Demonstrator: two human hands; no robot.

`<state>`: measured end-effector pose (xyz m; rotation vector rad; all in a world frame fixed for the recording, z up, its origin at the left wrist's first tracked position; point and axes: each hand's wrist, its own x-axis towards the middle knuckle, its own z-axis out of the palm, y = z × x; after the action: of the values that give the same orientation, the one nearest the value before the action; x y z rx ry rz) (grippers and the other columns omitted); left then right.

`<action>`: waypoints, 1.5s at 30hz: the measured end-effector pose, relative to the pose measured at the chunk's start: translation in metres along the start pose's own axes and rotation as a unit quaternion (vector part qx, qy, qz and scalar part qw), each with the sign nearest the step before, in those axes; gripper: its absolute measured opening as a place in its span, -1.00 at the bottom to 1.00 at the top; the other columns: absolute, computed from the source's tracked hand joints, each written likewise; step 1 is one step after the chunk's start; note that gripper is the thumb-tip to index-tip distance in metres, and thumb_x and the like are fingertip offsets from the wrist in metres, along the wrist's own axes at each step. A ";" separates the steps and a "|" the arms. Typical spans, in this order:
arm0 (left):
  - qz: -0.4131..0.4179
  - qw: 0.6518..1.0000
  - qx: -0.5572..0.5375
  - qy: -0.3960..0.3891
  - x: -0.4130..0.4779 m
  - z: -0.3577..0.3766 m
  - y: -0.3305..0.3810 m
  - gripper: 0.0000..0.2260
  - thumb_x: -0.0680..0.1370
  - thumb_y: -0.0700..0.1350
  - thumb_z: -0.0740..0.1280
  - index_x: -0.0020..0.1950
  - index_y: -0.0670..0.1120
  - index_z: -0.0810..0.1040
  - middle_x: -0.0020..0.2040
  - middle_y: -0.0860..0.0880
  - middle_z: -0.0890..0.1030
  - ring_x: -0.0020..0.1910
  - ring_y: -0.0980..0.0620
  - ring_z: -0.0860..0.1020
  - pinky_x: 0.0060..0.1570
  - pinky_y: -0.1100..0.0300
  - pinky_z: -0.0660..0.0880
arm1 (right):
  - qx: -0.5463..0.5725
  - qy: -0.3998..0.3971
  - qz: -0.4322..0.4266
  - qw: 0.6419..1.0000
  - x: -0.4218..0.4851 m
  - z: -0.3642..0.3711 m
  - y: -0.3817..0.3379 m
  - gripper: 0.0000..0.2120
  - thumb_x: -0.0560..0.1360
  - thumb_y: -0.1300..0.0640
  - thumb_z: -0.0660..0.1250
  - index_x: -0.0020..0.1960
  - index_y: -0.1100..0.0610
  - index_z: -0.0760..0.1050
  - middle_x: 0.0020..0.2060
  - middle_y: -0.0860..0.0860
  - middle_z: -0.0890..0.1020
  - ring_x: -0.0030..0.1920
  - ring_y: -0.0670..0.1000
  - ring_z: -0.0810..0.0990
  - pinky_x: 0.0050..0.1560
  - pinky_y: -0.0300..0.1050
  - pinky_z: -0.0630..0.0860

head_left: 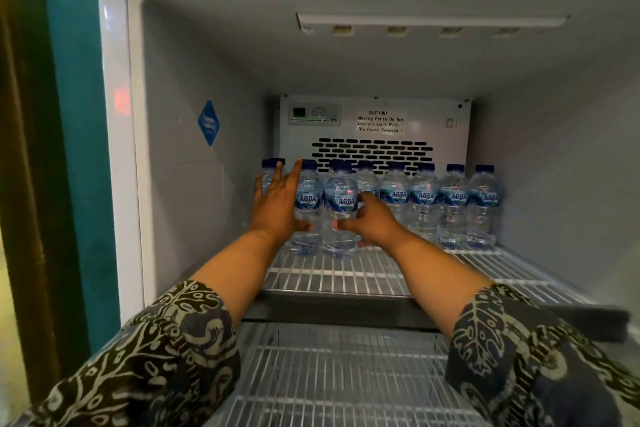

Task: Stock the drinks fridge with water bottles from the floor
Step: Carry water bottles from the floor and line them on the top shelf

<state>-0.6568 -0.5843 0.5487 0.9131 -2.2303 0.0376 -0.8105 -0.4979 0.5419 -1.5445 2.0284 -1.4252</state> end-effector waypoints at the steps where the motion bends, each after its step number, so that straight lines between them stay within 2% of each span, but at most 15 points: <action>1: 0.000 1.000 0.001 -0.001 0.000 0.000 -0.001 0.02 0.37 0.00 0.51 0.54 0.01 -0.19 0.57 -0.10 -0.07 0.54 -0.01 -0.18 0.44 -0.03 -0.32 | -0.005 0.008 -0.003 1.000 0.000 0.002 0.000 -0.37 0.38 0.17 0.50 0.34 0.21 0.28 0.23 0.17 0.51 0.18 0.17 0.52 0.15 0.12 0.52; 6: 0.008 0.999 0.032 -0.009 0.001 -0.001 -0.005 0.01 0.39 0.04 0.48 0.54 -0.01 -0.21 0.57 -0.09 -0.07 0.53 0.00 -0.24 0.39 -0.03 -0.40 | -0.017 0.025 -0.019 0.999 0.000 0.007 0.000 -0.36 0.41 0.14 0.47 0.35 0.23 0.21 0.23 0.17 0.47 0.20 0.16 0.50 0.10 0.03 0.51; 10: 0.008 0.999 0.048 -0.009 0.000 -0.002 -0.005 0.01 0.39 0.06 0.47 0.54 -0.01 -0.23 0.57 -0.07 -0.05 0.53 0.00 -0.24 0.37 -0.03 -0.42 | -0.013 -0.035 0.001 0.999 -0.001 0.005 0.002 -0.39 0.44 0.13 0.43 0.40 0.15 0.23 0.27 0.09 0.47 0.15 0.13 0.53 -0.11 -0.01 0.59; 15: 0.007 0.999 0.044 -0.010 -0.002 -0.005 -0.004 0.01 0.39 0.05 0.47 0.54 -0.01 -0.23 0.57 -0.08 -0.05 0.53 0.00 -0.22 0.36 -0.02 -0.43 | -0.012 -0.019 -0.001 1.000 -0.001 0.007 0.003 -0.39 0.43 0.15 0.45 0.39 0.19 0.25 0.20 0.13 0.46 0.01 0.10 0.52 -0.27 -0.11 0.57; 17: 0.006 0.999 0.040 -0.010 -0.001 -0.005 -0.004 0.01 0.39 0.04 0.47 0.54 0.00 -0.23 0.57 -0.07 -0.05 0.54 0.00 -0.22 0.36 -0.01 -0.42 | -0.019 -0.002 -0.011 1.000 0.000 0.010 0.002 -0.40 0.43 0.16 0.45 0.36 0.22 0.27 0.12 0.12 0.47 0.02 0.09 0.51 -0.18 -0.08 0.58; 19: 0.005 0.999 0.032 -0.012 -0.001 -0.003 -0.006 0.01 0.39 0.04 0.48 0.54 0.00 -0.23 0.57 -0.08 -0.05 0.54 0.00 -0.21 0.39 -0.01 -0.39 | -0.033 0.012 -0.018 0.999 0.002 0.013 0.003 -0.40 0.42 0.16 0.46 0.35 0.24 0.28 0.05 0.07 0.44 0.12 0.15 0.52 0.07 0.03 0.55; 21: 0.004 1.000 0.026 -0.013 0.000 -0.002 -0.007 0.02 0.38 0.03 0.49 0.54 0.00 -0.23 0.57 -0.08 -0.06 0.54 0.00 -0.21 0.40 0.00 -0.37 | -0.038 0.018 -0.020 0.999 0.003 0.014 0.002 -0.40 0.41 0.16 0.47 0.35 0.25 0.28 0.03 0.01 0.40 0.21 0.19 0.50 0.19 0.10 0.50; 28: 0.006 1.000 0.023 -0.019 -0.001 -0.002 -0.007 0.01 0.39 0.04 0.48 0.54 0.00 -0.24 0.57 -0.10 -0.09 0.54 -0.01 -0.21 0.41 -0.04 -0.36 | -0.048 0.033 -0.016 0.998 0.003 0.012 0.003 -0.39 0.40 0.17 0.48 0.34 0.26 0.28 0.22 0.20 0.48 0.16 0.17 0.51 0.15 0.12 0.52; 31: 0.006 1.000 0.020 -0.018 -0.001 -0.002 -0.007 0.01 0.39 0.03 0.48 0.54 -0.01 -0.23 0.57 -0.10 -0.08 0.54 -0.01 -0.21 0.41 -0.05 -0.35 | -0.073 0.025 -0.017 0.997 0.003 0.011 0.005 -0.37 0.40 0.13 0.48 0.36 0.23 0.26 0.18 0.19 0.48 0.02 0.09 0.49 0.08 0.12 0.55; 34: 0.009 1.000 0.019 -0.013 0.000 -0.002 -0.009 0.01 0.40 0.01 0.48 0.54 -0.01 -0.23 0.57 -0.08 -0.07 0.54 -0.01 -0.21 0.41 -0.05 -0.35 | -0.080 0.012 -0.014 0.997 0.001 0.010 0.005 -0.36 0.42 0.10 0.46 0.38 0.18 0.22 0.14 0.18 0.45 0.01 0.11 0.49 -0.09 0.07 0.61; 38: 0.013 0.999 0.030 -0.011 0.000 0.001 -0.009 0.00 0.41 0.02 0.47 0.54 -0.02 -0.25 0.57 -0.07 -0.08 0.54 -0.01 -0.22 0.42 -0.06 -0.34 | -0.081 0.001 -0.006 0.997 0.000 0.009 0.006 -0.34 0.43 0.09 0.44 0.41 0.16 0.18 0.22 0.16 0.40 0.04 0.09 0.48 -0.22 -0.11 0.60; 42: 0.008 0.999 0.036 -0.012 0.001 0.002 -0.008 -0.01 0.42 0.02 0.46 0.54 -0.03 -0.25 0.57 -0.08 -0.08 0.53 -0.01 -0.23 0.41 -0.06 -0.35 | -0.091 -0.006 -0.005 0.996 0.001 0.013 0.004 -0.33 0.45 0.09 0.41 0.42 0.18 0.14 0.20 0.12 0.37 0.04 0.05 0.45 -0.39 -0.29 0.55; 45: 0.013 0.998 0.050 -0.022 -0.002 0.000 -0.007 -0.02 0.43 0.03 0.44 0.53 -0.05 -0.26 0.57 -0.07 -0.12 0.53 -0.03 -0.25 0.41 -0.07 -0.35 | -0.116 -0.027 0.001 0.993 -0.002 0.011 0.000 -0.33 0.48 0.06 0.38 0.44 0.18 0.11 0.16 0.09 0.40 0.01 0.03 0.46 -0.32 -0.28 0.56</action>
<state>-0.6515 -0.5885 0.5460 0.9465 -2.2989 0.1446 -0.8028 -0.5028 0.5354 -1.6492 2.2274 -1.1664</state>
